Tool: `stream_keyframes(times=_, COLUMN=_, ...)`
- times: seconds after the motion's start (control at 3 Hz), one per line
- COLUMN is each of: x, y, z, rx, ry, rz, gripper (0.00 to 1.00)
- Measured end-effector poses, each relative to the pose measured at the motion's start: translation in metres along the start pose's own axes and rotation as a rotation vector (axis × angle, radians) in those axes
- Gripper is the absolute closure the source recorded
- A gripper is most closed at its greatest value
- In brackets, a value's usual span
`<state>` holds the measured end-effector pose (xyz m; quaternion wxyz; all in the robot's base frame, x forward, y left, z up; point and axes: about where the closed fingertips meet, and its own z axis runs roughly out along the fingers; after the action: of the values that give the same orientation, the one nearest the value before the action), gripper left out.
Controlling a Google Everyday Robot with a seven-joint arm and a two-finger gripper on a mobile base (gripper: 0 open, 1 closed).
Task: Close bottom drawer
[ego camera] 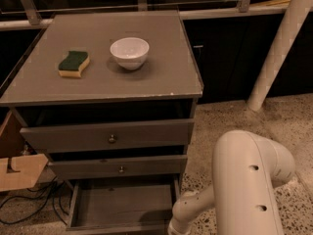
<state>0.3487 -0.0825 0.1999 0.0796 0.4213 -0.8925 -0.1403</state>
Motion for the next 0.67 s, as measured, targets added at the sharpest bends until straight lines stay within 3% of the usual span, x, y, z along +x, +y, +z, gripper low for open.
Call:
stream_keyframes(times=0.33, x=-0.006, y=-0.006, z=0.015, rx=-0.014, ry=0.004, rz=-0.006, gripper=1.0)
stream_keyframes(times=0.67, x=-0.028, y=-0.021, z=0.025, rx=-0.009, ry=-0.015, rz=-0.025, gripper=1.0)
